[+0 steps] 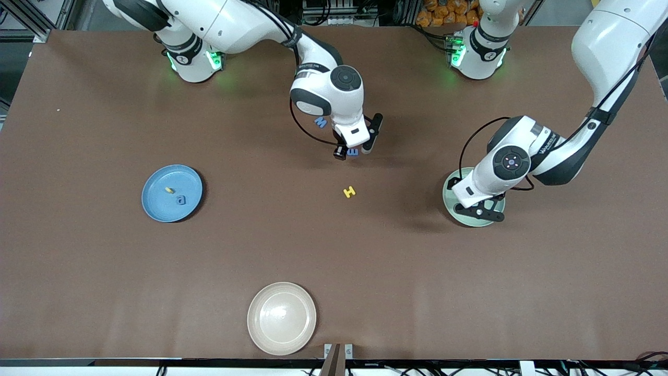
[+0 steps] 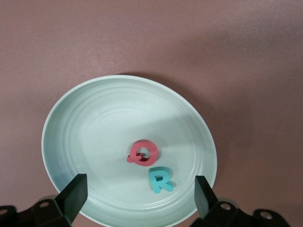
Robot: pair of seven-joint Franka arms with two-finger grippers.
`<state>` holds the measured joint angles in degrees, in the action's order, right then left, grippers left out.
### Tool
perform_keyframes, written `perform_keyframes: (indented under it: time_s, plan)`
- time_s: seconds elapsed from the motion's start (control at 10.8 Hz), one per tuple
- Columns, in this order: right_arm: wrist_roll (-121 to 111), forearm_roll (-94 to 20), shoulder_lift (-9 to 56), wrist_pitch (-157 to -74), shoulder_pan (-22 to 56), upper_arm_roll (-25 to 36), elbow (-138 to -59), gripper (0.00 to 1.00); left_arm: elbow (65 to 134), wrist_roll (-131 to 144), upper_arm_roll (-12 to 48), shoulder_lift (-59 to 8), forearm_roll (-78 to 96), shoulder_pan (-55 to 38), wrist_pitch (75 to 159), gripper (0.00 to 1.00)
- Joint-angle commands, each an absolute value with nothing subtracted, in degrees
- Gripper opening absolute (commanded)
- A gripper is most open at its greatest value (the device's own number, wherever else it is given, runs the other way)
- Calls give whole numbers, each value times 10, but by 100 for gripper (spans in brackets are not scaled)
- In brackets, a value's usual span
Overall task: Sort upper and lower case letters into plates
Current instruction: 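Grasp the blue lowercase m with the right gripper, then carry the m with the right gripper over the blue plate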
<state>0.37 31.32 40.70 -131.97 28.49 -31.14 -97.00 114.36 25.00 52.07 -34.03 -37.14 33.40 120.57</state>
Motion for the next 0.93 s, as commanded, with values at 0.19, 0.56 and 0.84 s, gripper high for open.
perform_keyframes:
  time_s: [0.19,0.56,0.84]
  plan:
    - [-32,337,435,-1338,291,-316,-964,51,1140,247,515,-341,-423,339,1205,100]
    - [-31,334,461,-1349,328,-304,-934,51,1139,232,516,-335,-424,339,1205,100]
    - [-37,336,481,-1353,331,-298,-925,51,1140,231,516,-330,-425,339,1201,100]
